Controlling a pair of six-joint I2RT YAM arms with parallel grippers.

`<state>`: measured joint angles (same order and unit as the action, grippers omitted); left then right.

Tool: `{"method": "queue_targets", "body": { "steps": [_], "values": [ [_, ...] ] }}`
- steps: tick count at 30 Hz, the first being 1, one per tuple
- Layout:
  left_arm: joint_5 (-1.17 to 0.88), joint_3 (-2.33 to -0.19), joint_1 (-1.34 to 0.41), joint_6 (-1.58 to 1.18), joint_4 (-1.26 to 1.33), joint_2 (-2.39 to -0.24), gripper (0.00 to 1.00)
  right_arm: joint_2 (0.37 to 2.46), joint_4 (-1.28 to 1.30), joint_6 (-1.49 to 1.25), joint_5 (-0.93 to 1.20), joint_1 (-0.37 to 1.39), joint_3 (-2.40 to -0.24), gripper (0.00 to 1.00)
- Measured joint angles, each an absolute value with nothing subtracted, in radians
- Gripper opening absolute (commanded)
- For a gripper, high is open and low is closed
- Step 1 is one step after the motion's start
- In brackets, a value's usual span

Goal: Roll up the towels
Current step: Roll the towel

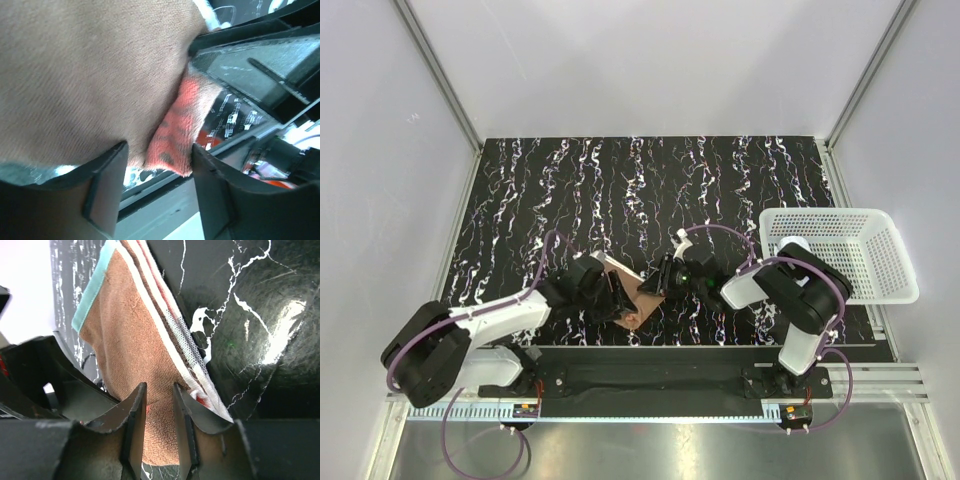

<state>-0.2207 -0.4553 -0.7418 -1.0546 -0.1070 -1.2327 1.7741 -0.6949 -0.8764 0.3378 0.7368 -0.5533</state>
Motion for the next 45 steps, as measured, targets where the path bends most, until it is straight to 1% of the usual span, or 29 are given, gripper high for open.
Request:
{"method": "queue_targets", "body": {
  "steps": [4,7,11,15,18,24,36,42,43,45],
  "values": [
    [-0.090,-0.529,-0.773,-0.997,-0.287,-1.179,0.59,1.797,-0.788,-0.889,0.342,0.737,-0.526,0.35],
    [0.062,-0.635,-0.877,-0.933,-0.420,-1.137,0.58,1.808,-0.818,-0.895,0.342,0.737,-0.520,0.34],
    [0.213,-0.794,-1.004,-0.821,-0.494,-1.135,0.56,1.819,-0.841,-0.898,0.343,0.737,-0.519,0.34],
    [0.308,-0.879,-1.098,-0.703,-0.505,-1.184,0.55,1.822,-0.845,-0.898,0.344,0.737,-0.519,0.34],
    [0.342,-0.895,-1.161,-0.637,-0.504,-1.259,0.54,1.823,-0.847,-0.898,0.344,0.737,-0.519,0.34],
    [0.377,-0.893,-1.209,-0.588,-0.503,-1.391,0.54,1.823,-0.847,-0.899,0.344,0.737,-0.519,0.33],
    [0.424,-0.828,-1.216,-0.598,-0.454,-1.532,0.55,1.831,-0.858,-0.906,0.345,0.737,-0.517,0.33],
    [0.439,-0.795,-1.217,-0.629,-0.413,-1.534,0.55,1.832,-0.860,-0.912,0.346,0.737,-0.517,0.33],
    [0.440,-0.791,-1.217,-0.634,-0.408,-1.533,0.53,1.832,-0.860,-0.913,0.346,0.737,-0.518,0.33],
    [0.445,-0.781,-1.218,-0.646,-0.396,-1.531,0.39,1.832,-0.856,-0.913,0.346,0.737,-0.519,0.33]
  ]
}}
